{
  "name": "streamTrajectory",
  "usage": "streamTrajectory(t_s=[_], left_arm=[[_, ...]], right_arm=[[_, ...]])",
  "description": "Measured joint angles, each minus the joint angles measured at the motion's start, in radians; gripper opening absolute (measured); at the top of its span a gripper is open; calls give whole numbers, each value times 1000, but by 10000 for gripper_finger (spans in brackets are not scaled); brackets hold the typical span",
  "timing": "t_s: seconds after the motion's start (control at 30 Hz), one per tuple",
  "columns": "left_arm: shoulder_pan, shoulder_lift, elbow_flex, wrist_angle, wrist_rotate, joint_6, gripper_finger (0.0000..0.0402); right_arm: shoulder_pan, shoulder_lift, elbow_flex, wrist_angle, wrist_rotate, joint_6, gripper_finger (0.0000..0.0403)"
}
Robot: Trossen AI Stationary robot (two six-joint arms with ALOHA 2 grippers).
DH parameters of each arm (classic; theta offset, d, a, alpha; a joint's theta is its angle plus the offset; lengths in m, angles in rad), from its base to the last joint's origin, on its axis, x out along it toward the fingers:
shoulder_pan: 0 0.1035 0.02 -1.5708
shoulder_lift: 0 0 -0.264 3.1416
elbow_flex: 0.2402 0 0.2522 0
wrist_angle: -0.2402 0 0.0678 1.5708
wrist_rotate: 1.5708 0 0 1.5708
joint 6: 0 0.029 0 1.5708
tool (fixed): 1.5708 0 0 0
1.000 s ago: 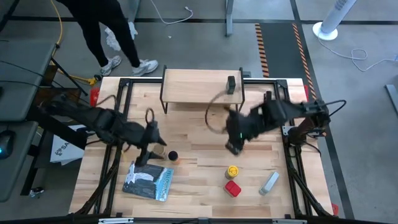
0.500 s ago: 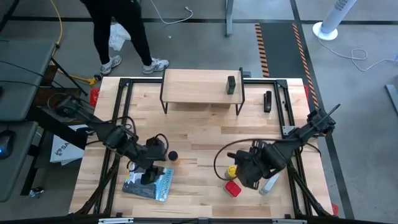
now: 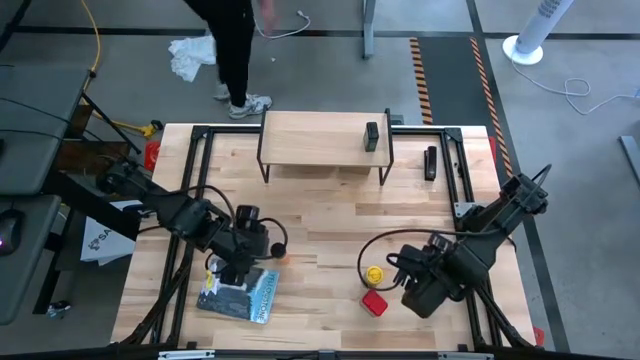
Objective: Shelf spices
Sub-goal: Put the yellow seasoning bottle on the shelf
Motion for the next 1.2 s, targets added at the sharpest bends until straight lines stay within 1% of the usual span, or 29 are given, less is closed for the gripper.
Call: streamTrajectory(t_s=[0.2, 0.5, 0.7, 1.1, 1.2], left_arm=[[16, 0, 0, -46, 37, 1, 273], [27, 0, 0, -58, 100, -18, 273], [27, -1, 0, -60, 101, -28, 273], [27, -1, 0, -59, 95, -27, 273], [18, -1, 0, -54, 45, -21, 273]], right_arm=[[15, -2, 0, 5, 7, 89, 241], [1, -2, 0, 20, 58, 89, 241], [-19, -2, 0, 41, 59, 78, 241], [-68, -2, 0, 155, 61, 44, 241], [-81, -2, 0, 180, 78, 34, 241]])
